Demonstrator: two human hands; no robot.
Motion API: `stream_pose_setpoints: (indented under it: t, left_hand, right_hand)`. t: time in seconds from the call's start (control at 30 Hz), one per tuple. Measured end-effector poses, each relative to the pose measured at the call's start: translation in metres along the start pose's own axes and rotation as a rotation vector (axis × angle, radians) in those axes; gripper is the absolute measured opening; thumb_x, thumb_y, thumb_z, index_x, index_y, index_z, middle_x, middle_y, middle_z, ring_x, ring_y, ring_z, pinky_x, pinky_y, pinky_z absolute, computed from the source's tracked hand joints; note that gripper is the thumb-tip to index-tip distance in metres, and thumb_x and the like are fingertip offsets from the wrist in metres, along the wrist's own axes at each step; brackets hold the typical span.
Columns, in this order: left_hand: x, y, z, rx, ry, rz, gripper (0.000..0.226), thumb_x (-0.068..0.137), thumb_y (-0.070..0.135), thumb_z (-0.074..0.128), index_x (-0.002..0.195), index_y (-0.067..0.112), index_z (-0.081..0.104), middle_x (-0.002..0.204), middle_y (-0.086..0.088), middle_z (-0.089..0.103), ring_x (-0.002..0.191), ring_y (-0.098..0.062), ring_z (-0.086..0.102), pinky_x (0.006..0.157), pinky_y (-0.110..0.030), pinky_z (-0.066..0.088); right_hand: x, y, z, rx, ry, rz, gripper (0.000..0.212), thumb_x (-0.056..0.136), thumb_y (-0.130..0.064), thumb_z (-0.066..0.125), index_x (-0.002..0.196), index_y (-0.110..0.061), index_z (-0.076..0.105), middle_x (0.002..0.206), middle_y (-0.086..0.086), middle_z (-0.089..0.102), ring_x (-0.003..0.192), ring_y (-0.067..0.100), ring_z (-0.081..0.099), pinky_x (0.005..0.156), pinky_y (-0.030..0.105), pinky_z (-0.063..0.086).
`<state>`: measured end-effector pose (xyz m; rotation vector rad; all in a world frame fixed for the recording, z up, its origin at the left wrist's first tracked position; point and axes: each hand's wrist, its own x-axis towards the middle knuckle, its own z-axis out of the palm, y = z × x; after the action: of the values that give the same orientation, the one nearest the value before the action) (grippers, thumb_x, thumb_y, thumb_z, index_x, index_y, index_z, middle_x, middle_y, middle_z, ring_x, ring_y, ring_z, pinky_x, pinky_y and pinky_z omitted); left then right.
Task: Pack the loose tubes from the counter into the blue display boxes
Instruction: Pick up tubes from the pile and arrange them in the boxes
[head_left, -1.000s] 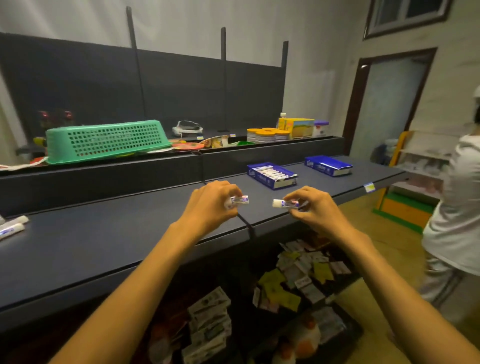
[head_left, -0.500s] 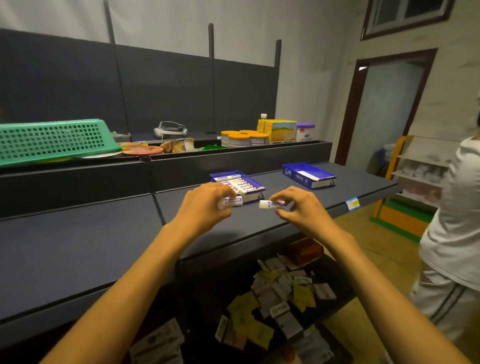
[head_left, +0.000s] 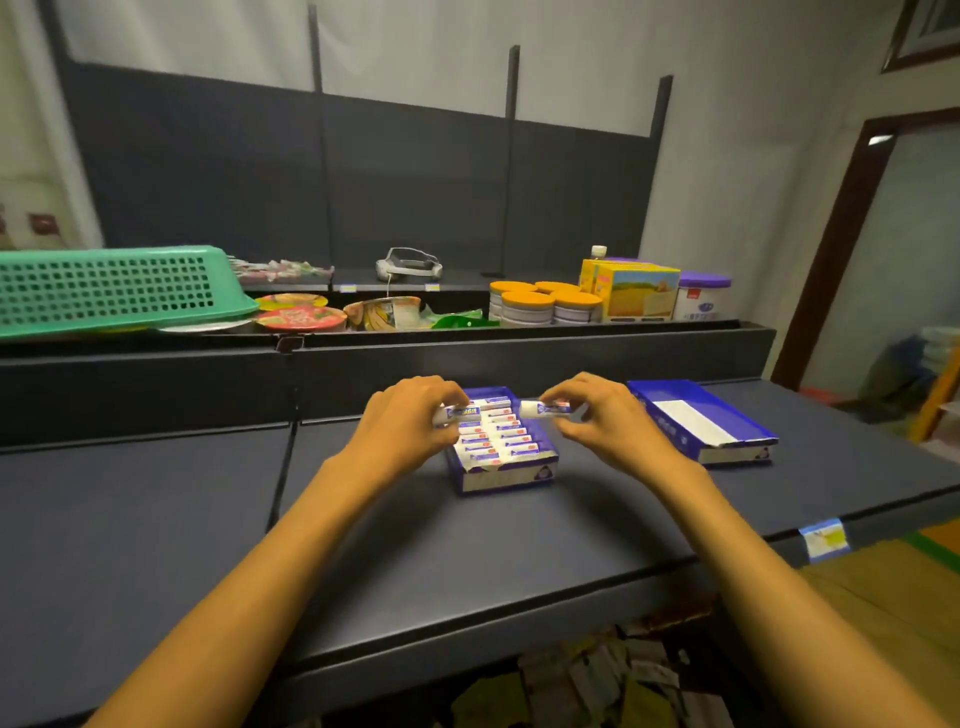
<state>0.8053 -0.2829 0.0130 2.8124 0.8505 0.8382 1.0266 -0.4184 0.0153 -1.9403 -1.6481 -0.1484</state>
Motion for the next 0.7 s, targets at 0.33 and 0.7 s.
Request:
stream_pose_setpoints:
  t: [0.33,0.7]
  left_hand:
    - [0.046,-0.010,0.031,-0.023,0.036,-0.148,0.022,0.085,0.027,0.070,0.107,0.027,0.068,0.107,0.008,0.063,0.096,-0.011,0.059,0.081,-0.037,0.054]
    - [0.074,-0.004,0.053,0.246,-0.159,-0.195,0.027,0.090,0.037,0.063,0.116,0.030,0.066,0.117,0.008,0.061,0.103,-0.013,0.055,0.072,-0.026,0.042]
  right_hand:
    - [0.084,0.045,0.037,0.074,-0.137,-0.149,0.029,0.085,-0.029,0.071,0.114,-0.025,0.066,0.114,-0.006,0.064,0.102,0.011,0.058,0.086,0.037,0.054]
    - [0.123,0.068,0.053,0.163,-0.196,-0.215,0.029,0.086,-0.030,0.071,0.114,-0.025,0.064,0.113,-0.007,0.064,0.098,0.009,0.057,0.081,0.029,0.052]
